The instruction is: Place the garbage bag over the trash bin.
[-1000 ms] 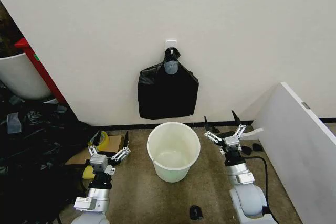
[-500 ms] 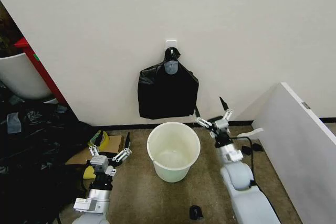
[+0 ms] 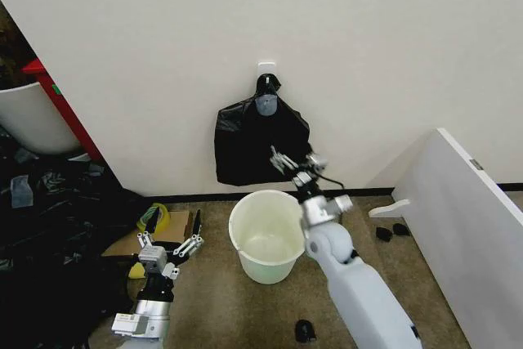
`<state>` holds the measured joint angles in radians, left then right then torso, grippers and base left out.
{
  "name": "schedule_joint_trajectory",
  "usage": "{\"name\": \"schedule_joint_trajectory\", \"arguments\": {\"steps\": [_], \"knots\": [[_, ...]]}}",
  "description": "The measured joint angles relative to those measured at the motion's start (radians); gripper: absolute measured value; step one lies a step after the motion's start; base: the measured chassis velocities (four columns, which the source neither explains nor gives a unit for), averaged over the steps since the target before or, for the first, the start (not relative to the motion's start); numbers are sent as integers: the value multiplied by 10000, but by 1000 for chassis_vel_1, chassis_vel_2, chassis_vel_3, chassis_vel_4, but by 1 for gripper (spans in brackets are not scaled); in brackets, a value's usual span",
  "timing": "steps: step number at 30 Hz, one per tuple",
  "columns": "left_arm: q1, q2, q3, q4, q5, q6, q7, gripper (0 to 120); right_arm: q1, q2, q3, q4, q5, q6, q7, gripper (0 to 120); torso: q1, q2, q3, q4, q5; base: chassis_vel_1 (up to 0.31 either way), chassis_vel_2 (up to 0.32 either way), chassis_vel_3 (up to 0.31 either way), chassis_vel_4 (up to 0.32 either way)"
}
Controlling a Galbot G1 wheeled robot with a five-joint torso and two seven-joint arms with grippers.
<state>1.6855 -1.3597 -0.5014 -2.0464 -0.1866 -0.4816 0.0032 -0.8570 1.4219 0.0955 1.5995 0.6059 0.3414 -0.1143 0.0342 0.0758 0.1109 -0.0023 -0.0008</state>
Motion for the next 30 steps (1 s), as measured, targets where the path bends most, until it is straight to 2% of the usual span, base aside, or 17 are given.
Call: {"name": "schedule_joint_trajectory", "arguments": {"steps": [1, 7, 9, 11, 12, 14, 15, 18, 21, 27, 29, 30], "knots": [[36, -6, -7, -17, 8, -20, -2, 100, 452, 187, 0, -627, -831, 281, -174, 100, 0, 0, 0, 0, 1, 0, 0, 0, 0], [71, -20, -24, 14, 14, -100, -21, 100, 1236, 523, -32, -1594, -1935, 505, -13, 98, 0, 0, 0, -1, 1, 0, 0, 0, 0], [67, -25, -31, 98, 17, -151, -28, 100, 1520, 687, 7, -2009, -2255, 541, 149, 93, 1, 0, 0, -2, 0, 0, 0, 0, 0], [36, -29, -35, 154, 18, -169, -39, 100, 1700, 793, 70, -2291, -2504, 575, 287, 82, 0, 0, 0, -1, 1, 0, 0, 0, 0], [36, -29, -35, 154, 18, -169, -39, 100, 1700, 793, 70, -2291, -2504, 575, 287, 82, 0, 0, 0, -1, 1, 0, 0, 0, 0], [-21, -39, -34, 215, 17, -174, -48, 100, 1830, 865, 141, -2535, -2826, 627, 389, 73, 0, 0, 1, -2, 1, 0, 0, 0, 0], [-21, -39, -34, 215, 17, -174, -48, 100, 1830, 865, 141, -2535, -2826, 627, 389, 73, 0, 0, 1, -2, 1, 0, 0, 0, 0], [-120, -57, 4, 334, 17, -192, -56, 100, 1969, 947, 251, -2855, -3447, 726, 522, 58, 0, 0, 0, -2, 1, 0, 0, 0, 0], [-169, -50, 17, 388, 17, -212, -56, 100, 2017, 983, 307, -2974, -3860, 767, 616, 53, 0, 0, 0, -2, 1, 0, 0, 0, 0], [-234, 10, 16, 453, -7, -225, -58, 100, 2028, 1074, 403, -3088, -4595, 937, 649, 52, 0, 0, -1, -2, 2, 0, 0, 0, 0], [-263, 21, 20, 521, -12, -259, -63, 100, 1984, 1133, 417, -3056, -4698, 975, 649, 45, 0, 0, 0, -1, 2, 0, 0, 0, 0], [-263, 21, 20, 521, -12, -259, -63, 100, 1984, 1133, 417, -3056, -4698, 975, 649, 45, 0, 0, 0, -1, 2, 0, 0, 0, 0]]}}
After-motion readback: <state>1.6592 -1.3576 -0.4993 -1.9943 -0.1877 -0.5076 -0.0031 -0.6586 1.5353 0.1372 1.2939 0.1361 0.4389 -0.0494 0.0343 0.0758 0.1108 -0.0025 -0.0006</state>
